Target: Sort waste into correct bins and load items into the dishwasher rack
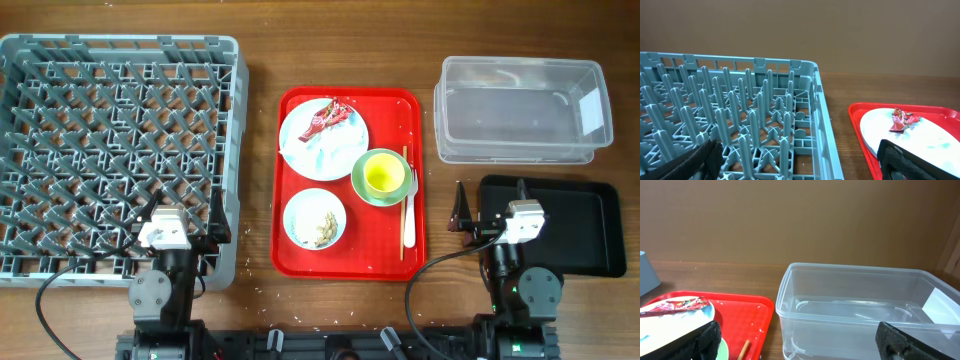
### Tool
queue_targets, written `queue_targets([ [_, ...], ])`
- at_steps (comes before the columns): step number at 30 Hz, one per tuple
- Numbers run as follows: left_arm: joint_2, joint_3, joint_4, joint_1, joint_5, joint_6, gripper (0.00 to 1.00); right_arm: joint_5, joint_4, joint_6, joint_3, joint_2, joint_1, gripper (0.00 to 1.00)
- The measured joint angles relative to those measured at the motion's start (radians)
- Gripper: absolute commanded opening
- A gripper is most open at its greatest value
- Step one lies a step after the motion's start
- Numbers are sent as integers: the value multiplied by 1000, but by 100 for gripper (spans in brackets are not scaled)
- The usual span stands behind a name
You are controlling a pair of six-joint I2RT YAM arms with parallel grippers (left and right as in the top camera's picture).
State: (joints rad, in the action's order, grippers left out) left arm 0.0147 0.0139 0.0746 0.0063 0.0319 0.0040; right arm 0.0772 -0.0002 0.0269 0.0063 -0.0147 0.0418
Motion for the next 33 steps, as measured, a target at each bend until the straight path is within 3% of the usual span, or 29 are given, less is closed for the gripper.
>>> queue_targets([
  [17, 0, 0, -24, 0, 25, -3, 100, 0, 0, 0, 0, 0, 0, 100],
  [21, 0, -4, -73, 0, 307, -81, 100, 0, 0, 0, 0, 0, 0, 100],
  [26, -1, -8, -411, 0, 765, -159, 100, 0, 0, 0, 0, 0, 0, 100],
  [29, -2, -7, -536, 0, 906, -264, 100, 0, 0, 0, 0, 0, 0, 100],
  [33, 0, -1, -490, 0, 922, -318, 100, 0, 0, 0, 0, 0, 0, 100],
])
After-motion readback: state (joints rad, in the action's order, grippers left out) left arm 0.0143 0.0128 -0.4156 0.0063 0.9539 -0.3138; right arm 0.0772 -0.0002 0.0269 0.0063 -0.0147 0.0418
